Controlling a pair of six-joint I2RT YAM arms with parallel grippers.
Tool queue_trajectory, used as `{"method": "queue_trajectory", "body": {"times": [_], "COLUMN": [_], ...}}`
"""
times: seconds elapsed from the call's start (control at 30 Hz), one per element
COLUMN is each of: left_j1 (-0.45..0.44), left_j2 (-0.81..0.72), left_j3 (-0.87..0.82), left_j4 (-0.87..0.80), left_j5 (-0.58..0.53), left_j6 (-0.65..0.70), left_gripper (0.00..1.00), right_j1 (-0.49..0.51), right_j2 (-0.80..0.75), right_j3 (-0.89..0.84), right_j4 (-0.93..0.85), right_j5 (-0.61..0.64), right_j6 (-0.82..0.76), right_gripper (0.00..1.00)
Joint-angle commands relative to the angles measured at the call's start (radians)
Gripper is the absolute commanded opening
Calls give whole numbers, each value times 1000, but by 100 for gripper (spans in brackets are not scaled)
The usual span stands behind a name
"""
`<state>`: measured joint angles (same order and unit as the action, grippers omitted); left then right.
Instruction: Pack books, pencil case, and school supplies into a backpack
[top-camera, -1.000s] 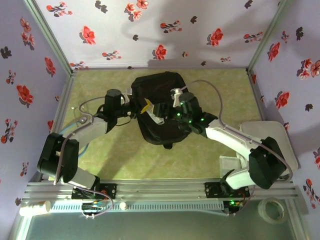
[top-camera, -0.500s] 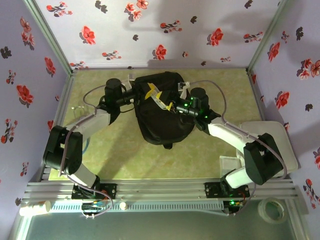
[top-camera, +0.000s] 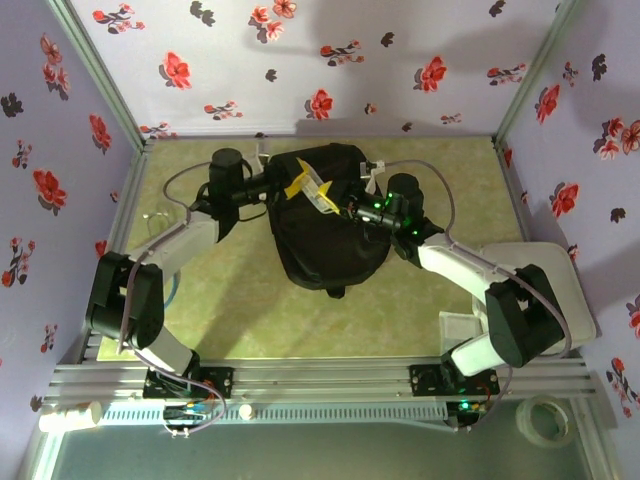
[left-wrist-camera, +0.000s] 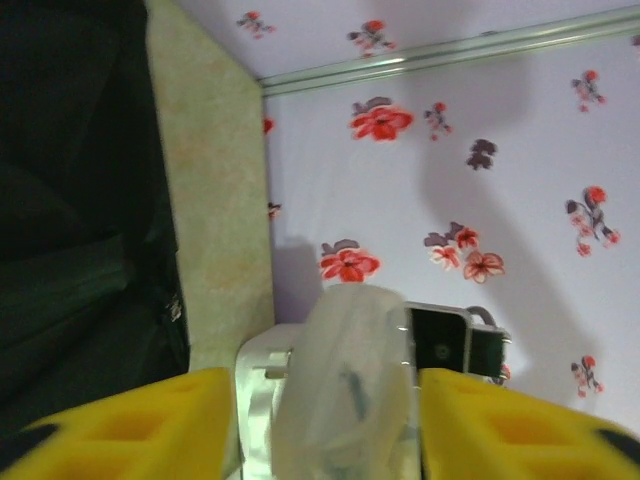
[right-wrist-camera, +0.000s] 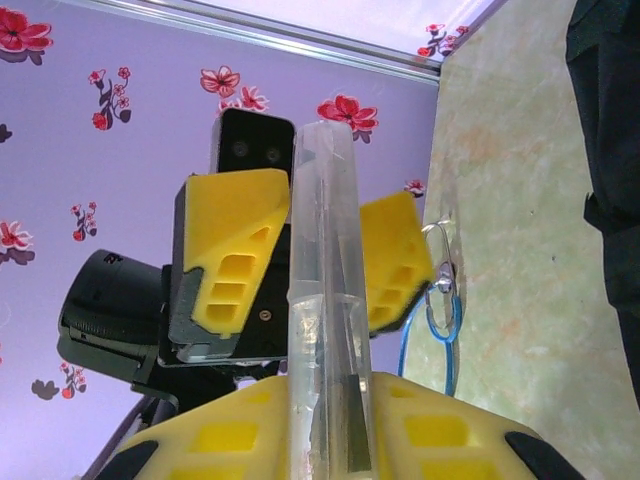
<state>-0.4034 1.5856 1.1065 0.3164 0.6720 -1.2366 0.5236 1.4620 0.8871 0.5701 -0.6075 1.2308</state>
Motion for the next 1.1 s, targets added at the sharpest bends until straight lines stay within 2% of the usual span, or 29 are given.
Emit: {"method": "queue_trajectory", "body": {"times": [0.0,0.07,0.13,0.27,0.43,0.63,0.9,1.0,1.07], "left_j1": [30,51,62,55,22,-56,-171,-191,-192], "left_j2": [-6,14,58,205,387,469,364,310,272], "left_j3": [102,157,206,319,450,445,176,162,201], "left_j4": [-345,-527,-615,-678,-716,-723,-551,-565,-632], "left_j5": [-95,-206,-269,-286,-313,-340,-342,-347,-360], "left_j6": [254,397,485,597,684,684,518,530,587], "left_gripper": [65,69,70,68,62,62,60,60,60], "right_j1": [-11,-20,-27,-35,-40,-60,-119,-137,-148], "right_j2": [-45,-66,-82,-96,-87,-90,-125,-148,-178], "right_j3": [-3,-11,-13,-9,-10,-40,-91,-104,-118], "right_j4": [-59,-148,-250,-458,-572,-633,-665,-670,-668], "right_j5": [13,40,76,178,262,306,307,295,284], "right_j6": [-75,-134,-196,-328,-390,-401,-425,-440,-452], "right_gripper": [19,18,17,15,14,14,14,14,14]}}
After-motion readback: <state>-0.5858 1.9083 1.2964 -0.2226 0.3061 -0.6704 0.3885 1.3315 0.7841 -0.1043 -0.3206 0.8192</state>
